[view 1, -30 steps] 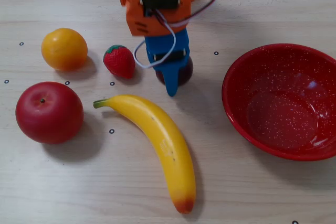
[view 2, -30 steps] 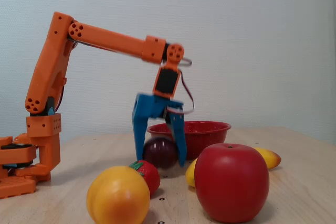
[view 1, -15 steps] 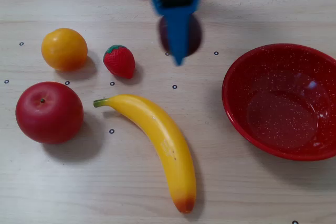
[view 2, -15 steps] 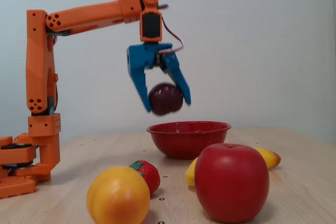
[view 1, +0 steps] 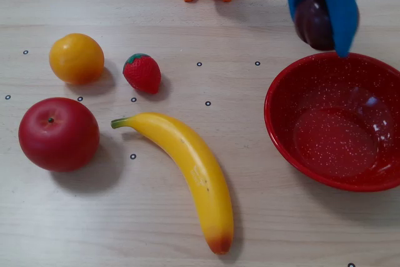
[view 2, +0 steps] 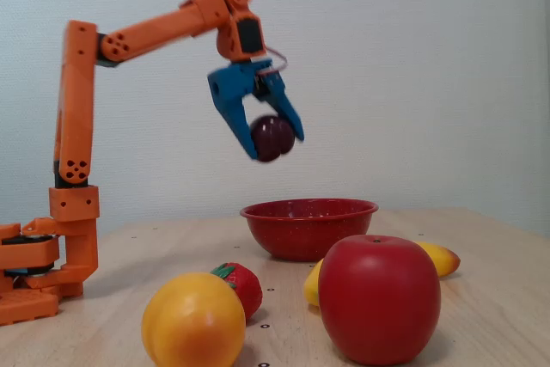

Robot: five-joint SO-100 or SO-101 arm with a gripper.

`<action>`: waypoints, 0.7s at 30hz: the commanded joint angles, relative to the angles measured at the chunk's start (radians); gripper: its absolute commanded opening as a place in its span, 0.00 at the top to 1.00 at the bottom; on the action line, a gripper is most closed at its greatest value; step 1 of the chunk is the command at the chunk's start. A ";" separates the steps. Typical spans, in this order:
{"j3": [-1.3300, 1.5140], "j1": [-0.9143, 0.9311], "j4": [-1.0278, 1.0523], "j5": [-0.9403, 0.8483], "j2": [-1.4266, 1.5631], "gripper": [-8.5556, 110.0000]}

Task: Put the plum in the red bowl.

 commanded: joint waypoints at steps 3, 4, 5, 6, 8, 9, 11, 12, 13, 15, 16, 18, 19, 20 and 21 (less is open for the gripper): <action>-0.141 0.075 -0.015 -0.018 -0.034 0.90; -0.153 0.083 -0.017 -0.031 -0.057 0.88; -0.163 0.087 -0.018 -0.041 -0.077 0.86; -0.170 0.091 -0.025 -0.049 -0.097 0.83; -0.183 0.094 -0.044 -0.054 -0.135 0.78; -0.184 0.094 -0.055 -0.052 -0.152 0.74; -0.184 0.092 -0.077 -0.046 -0.183 0.67; -0.186 0.091 -0.089 -0.043 -0.198 0.66; -0.189 0.091 -0.101 -0.040 -0.212 0.65; -0.198 0.087 -0.120 -0.037 -0.233 0.62; -0.207 0.086 -0.129 -0.035 -0.242 0.61; -0.222 0.083 -0.140 -0.035 -0.253 0.59; -0.224 0.081 -0.149 -0.035 -0.255 0.59; -0.225 0.080 -0.158 -0.034 -0.256 0.58; -0.229 0.078 -0.167 -0.032 -0.256 0.58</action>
